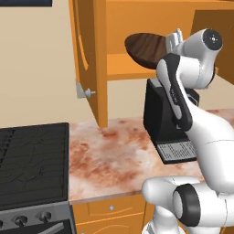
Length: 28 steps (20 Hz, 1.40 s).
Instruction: Pick the mug and place it in the sink. Pick the bowl and place it in the open cabinet and then close the cabinet.
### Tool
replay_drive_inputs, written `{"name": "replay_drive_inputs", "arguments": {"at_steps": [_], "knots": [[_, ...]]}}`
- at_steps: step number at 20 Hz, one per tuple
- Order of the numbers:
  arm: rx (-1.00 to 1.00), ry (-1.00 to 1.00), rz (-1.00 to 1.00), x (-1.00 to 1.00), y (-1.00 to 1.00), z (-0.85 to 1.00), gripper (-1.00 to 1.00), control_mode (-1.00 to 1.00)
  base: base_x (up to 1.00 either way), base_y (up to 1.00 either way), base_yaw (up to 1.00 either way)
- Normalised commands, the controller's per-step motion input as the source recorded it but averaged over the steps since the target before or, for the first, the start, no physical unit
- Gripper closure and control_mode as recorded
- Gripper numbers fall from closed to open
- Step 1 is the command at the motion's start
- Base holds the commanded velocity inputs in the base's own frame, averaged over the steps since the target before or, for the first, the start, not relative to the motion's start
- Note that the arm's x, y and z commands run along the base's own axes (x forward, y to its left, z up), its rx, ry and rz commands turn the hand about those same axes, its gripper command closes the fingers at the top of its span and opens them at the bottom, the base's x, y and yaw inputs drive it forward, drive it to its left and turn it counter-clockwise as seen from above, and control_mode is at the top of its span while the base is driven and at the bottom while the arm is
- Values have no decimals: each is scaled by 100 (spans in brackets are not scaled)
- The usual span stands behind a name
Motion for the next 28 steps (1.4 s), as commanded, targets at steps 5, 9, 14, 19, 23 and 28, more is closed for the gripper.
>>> {"name": "replay_drive_inputs", "arguments": {"at_steps": [5, 9, 14, 19, 23, 28], "knots": [[0, 0, 0, 31, 0, -9, 100, -100, 0, 0, 0], [0, -2, 0, 41, 0, 0, 100, -100, 0, 0, 0], [0, 0, 0, 38, 0, -10, 100, -100, 0, 0, 0], [0, 0, 0, 35, 0, -21, 100, -100, 0, 0, 0], [0, 0, 0, 38, 0, -17, 100, -100, 0, 0, 0], [0, 0, 0, 23, 0, -7, -100, -100, 0, 0, 0]]}}
